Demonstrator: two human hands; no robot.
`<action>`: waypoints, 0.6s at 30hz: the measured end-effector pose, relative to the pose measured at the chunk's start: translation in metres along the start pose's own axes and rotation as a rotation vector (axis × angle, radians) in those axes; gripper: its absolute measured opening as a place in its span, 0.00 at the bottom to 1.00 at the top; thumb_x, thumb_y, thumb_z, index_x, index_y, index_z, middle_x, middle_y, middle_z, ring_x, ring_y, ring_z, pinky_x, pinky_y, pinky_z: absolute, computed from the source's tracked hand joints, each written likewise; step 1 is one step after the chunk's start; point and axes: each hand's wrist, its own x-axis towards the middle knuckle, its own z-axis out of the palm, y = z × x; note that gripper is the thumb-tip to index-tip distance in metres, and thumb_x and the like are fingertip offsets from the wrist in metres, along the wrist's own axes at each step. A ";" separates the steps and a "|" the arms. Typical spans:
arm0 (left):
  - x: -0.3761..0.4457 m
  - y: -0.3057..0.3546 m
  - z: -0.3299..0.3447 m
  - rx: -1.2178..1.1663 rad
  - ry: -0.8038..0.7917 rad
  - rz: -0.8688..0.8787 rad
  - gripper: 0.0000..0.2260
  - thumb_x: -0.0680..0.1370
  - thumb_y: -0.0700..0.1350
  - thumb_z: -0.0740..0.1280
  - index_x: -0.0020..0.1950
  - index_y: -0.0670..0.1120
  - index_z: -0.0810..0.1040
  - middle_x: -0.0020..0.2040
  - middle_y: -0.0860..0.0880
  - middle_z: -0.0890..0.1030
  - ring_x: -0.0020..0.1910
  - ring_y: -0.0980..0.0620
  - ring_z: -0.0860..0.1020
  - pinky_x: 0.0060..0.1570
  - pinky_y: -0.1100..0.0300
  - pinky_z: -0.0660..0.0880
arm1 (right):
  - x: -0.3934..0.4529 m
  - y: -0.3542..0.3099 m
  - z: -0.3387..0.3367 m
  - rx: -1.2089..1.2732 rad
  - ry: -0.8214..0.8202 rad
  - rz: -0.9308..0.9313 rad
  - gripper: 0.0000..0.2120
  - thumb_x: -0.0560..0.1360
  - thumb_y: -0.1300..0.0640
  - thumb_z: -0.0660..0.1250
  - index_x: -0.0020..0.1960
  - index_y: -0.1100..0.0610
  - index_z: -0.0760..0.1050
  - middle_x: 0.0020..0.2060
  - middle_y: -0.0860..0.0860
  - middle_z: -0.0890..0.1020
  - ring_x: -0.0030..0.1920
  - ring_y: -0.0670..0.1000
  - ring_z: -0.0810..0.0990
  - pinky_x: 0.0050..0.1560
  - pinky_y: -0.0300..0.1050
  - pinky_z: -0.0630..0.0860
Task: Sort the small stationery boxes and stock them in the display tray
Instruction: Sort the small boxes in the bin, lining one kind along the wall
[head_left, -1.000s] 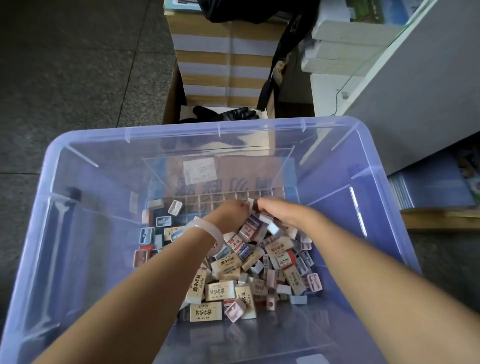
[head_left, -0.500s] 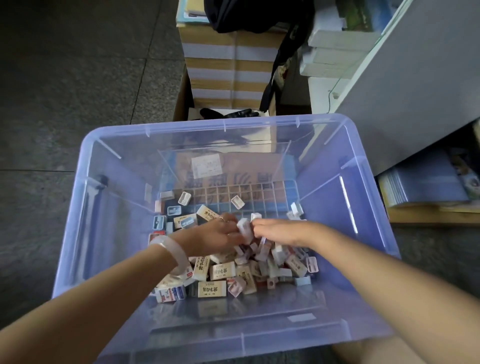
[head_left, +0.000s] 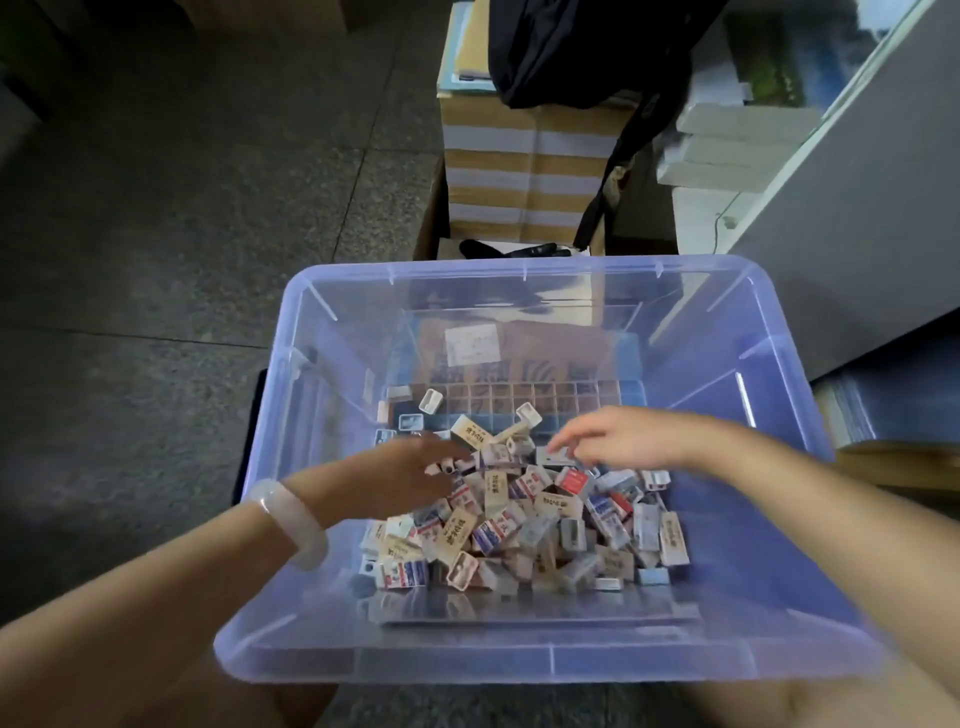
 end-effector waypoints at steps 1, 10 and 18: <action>0.010 -0.004 -0.004 -0.047 0.124 -0.079 0.20 0.80 0.42 0.60 0.72 0.49 0.67 0.70 0.46 0.70 0.66 0.47 0.71 0.64 0.58 0.67 | 0.016 -0.001 -0.003 0.133 0.144 0.017 0.17 0.79 0.61 0.54 0.65 0.52 0.72 0.59 0.48 0.76 0.58 0.50 0.76 0.57 0.43 0.72; 0.083 -0.034 0.014 0.092 0.316 -0.424 0.28 0.81 0.51 0.55 0.78 0.46 0.49 0.78 0.41 0.46 0.76 0.39 0.43 0.74 0.48 0.45 | 0.122 0.002 0.030 0.530 0.289 0.077 0.20 0.82 0.58 0.50 0.74 0.56 0.60 0.74 0.54 0.60 0.73 0.52 0.59 0.69 0.44 0.57; 0.094 -0.040 0.014 0.015 0.257 -0.399 0.19 0.82 0.52 0.53 0.73 0.52 0.61 0.71 0.46 0.63 0.67 0.39 0.62 0.64 0.45 0.63 | 0.134 -0.025 0.030 0.481 -0.029 0.098 0.27 0.81 0.41 0.38 0.76 0.49 0.55 0.76 0.53 0.55 0.75 0.56 0.55 0.71 0.54 0.54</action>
